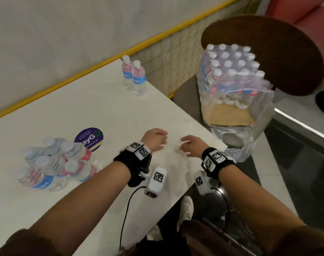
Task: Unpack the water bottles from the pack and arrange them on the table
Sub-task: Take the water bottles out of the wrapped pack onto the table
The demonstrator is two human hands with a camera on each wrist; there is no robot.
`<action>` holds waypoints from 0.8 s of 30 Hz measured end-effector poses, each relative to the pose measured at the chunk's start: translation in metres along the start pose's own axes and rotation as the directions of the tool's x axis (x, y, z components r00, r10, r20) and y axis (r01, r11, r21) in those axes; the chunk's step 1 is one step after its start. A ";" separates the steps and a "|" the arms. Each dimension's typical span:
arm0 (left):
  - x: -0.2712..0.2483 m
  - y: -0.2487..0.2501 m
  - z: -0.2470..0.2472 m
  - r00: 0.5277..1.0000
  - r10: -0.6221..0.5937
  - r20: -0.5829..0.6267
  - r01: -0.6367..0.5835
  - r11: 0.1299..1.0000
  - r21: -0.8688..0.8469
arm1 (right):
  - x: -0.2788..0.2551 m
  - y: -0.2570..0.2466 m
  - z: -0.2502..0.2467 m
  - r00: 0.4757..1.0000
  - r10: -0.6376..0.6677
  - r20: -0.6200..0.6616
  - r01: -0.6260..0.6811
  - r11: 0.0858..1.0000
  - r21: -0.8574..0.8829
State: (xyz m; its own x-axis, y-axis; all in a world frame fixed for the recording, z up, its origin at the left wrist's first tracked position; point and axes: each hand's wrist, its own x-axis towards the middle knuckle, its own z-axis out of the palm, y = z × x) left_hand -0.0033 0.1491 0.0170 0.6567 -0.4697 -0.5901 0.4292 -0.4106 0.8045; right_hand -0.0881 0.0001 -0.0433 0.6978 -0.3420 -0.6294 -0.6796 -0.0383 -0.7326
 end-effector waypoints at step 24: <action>0.117 0.113 0.172 0.780 0.542 0.312 -0.568 0.404 0.717 | 0.066 -0.051 -0.233 0.706 -0.053 -0.706 -0.039 0.993 -0.113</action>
State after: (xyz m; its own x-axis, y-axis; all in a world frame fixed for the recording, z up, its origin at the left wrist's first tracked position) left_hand 0.0153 -0.0865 0.0277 0.5517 -0.8328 -0.0452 -0.6442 -0.4599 0.6112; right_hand -0.0596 -0.2391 0.0125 0.3684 -0.9026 -0.2227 -0.7271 -0.1305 -0.6740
